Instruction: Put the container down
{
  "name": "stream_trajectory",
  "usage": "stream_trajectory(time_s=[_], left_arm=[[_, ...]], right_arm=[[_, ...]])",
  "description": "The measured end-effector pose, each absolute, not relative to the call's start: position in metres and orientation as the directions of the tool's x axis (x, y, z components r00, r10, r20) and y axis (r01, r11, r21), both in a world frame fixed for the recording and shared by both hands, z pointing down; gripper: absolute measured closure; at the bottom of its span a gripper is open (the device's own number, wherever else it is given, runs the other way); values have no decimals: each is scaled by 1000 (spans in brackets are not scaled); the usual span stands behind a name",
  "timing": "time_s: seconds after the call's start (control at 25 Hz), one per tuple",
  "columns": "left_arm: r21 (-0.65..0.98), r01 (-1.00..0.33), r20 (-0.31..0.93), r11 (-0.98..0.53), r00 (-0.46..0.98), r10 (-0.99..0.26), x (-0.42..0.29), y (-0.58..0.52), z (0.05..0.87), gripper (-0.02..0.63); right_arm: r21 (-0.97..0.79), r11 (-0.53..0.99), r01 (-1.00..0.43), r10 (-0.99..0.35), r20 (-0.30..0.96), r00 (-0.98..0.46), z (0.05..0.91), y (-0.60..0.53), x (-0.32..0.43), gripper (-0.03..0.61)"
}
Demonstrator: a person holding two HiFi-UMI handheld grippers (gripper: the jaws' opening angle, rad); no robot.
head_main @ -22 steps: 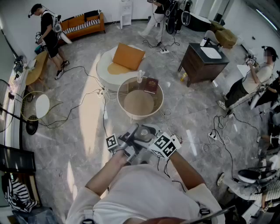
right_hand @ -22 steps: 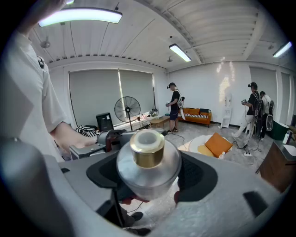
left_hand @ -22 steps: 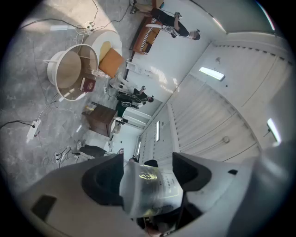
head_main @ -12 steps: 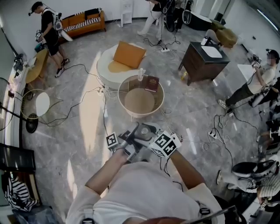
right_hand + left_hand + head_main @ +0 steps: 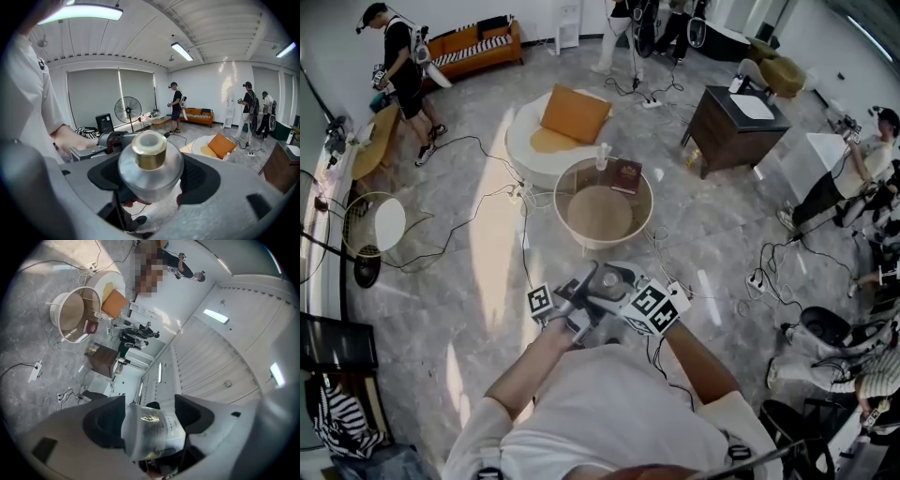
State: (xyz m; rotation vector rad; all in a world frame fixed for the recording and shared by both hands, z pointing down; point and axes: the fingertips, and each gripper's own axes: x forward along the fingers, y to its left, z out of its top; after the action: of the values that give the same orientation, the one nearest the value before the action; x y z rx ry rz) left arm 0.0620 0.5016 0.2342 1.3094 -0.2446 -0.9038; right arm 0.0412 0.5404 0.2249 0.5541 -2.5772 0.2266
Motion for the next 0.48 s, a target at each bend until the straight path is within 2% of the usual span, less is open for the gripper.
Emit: stream_trajectory(time_s=[0.48], left_arm=[[905, 425, -323, -4, 679, -659, -1, 495, 240, 305]], right_arm=[[-50, 884, -464, -384, 489, -784, 229, 533, -23, 239]])
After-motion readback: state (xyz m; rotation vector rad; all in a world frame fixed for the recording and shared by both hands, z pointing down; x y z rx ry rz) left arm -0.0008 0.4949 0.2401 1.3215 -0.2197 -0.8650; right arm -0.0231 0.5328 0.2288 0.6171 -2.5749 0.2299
